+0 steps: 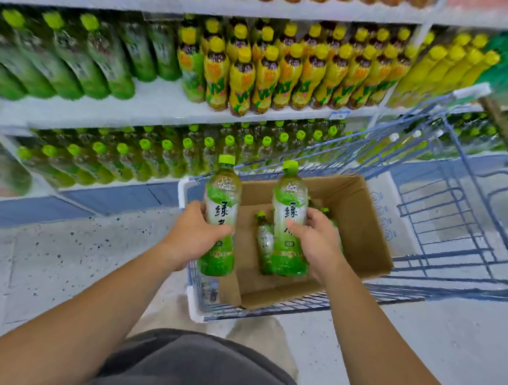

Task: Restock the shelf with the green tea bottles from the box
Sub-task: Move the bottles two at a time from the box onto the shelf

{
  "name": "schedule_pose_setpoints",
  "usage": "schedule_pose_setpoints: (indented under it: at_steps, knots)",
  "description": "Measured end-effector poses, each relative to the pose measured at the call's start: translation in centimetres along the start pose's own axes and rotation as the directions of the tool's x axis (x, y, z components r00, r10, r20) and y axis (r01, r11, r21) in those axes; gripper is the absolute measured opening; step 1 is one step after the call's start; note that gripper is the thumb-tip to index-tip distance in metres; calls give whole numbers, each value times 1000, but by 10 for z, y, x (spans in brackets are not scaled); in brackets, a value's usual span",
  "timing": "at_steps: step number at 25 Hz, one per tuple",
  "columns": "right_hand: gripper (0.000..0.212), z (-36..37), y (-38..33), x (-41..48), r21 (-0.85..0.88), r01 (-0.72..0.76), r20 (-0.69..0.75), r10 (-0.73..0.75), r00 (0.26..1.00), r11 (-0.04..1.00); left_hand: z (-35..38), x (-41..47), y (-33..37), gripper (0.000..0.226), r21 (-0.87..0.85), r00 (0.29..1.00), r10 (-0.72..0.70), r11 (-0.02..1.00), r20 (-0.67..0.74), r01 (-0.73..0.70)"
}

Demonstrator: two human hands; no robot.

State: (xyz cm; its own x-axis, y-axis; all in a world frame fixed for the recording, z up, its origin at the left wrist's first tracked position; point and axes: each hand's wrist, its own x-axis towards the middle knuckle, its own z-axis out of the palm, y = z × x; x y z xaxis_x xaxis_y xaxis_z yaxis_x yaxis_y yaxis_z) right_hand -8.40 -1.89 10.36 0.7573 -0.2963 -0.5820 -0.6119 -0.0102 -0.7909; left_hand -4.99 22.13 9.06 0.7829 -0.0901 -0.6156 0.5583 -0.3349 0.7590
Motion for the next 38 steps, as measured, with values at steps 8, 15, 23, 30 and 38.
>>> schedule_pose_setpoints:
  at_steps: [8,15,23,30,38]
  knots:
    - [46,68,-47,-18,32,124,149,-128,981,992,-69,-29,30,40,17,982,45,999,-181,-42]
    - [34,122,-92,-31,-13,226,256,-215,943,974,-134,-46,35,51,-171,944,49,979,-326,-110]
    - [26,242,-142,-22,-38,301,197,-288,937,953,-246,3,34,53,-140,953,117,977,-279,-161]
    - [33,352,-163,16,-11,297,54,-296,954,955,-328,69,36,37,25,919,315,948,-235,-319]
    - [36,373,-176,105,14,466,37,-466,884,885,-341,175,47,32,20,852,432,894,-296,-447]
